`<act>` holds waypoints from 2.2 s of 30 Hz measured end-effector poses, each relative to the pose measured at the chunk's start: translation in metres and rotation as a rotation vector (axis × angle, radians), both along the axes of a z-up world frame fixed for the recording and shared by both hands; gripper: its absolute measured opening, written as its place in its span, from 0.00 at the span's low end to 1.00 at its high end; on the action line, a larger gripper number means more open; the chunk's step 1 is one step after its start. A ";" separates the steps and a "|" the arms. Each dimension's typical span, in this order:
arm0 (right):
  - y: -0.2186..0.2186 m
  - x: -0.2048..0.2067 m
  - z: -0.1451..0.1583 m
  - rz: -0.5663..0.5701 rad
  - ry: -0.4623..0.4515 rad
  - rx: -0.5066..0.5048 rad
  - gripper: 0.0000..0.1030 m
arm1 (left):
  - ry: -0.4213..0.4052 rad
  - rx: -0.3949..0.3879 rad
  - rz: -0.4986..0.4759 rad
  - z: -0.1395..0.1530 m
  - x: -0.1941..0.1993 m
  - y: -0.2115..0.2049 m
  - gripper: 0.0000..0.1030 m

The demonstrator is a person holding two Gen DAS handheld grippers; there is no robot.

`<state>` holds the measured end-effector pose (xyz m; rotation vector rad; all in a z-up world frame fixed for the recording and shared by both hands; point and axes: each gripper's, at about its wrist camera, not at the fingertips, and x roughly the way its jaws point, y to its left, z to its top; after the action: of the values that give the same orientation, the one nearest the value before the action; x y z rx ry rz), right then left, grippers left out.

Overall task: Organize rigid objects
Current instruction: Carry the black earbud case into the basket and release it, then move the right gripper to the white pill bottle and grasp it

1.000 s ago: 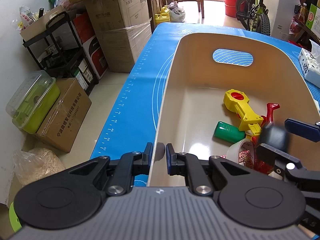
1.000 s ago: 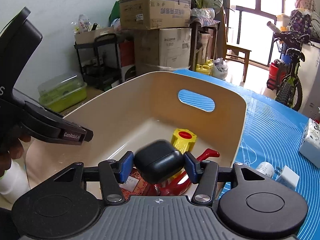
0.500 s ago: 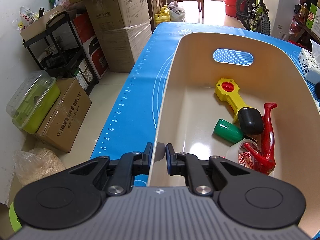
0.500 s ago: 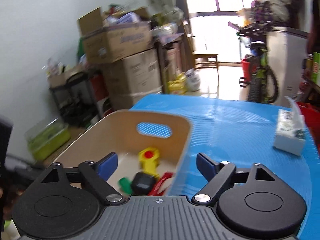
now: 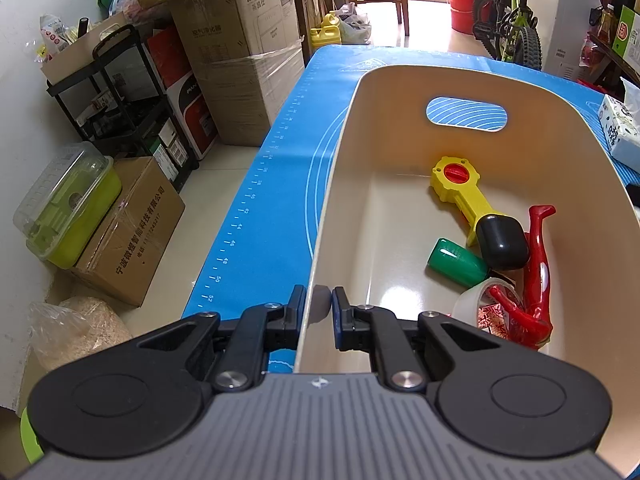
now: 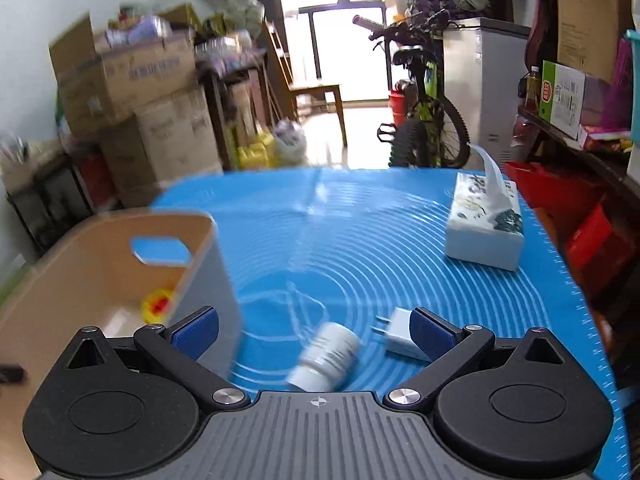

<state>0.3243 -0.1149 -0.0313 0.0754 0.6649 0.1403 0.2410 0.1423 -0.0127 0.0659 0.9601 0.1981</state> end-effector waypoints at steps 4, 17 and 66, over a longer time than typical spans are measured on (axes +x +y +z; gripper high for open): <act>0.004 0.005 -0.016 -0.004 0.017 -0.052 0.97 | 0.000 0.000 -0.001 0.000 0.000 0.000 0.15; 0.006 0.019 -0.051 -0.037 0.050 -0.117 0.97 | -0.001 -0.001 -0.004 0.000 0.001 -0.001 0.15; 0.025 0.010 -0.056 0.053 0.005 -0.128 0.43 | 0.000 -0.001 0.003 0.001 0.000 0.001 0.15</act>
<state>0.3339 -0.0903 -0.0871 -0.0647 0.6796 0.1479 0.2408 0.1435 -0.0122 0.0636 0.9600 0.2002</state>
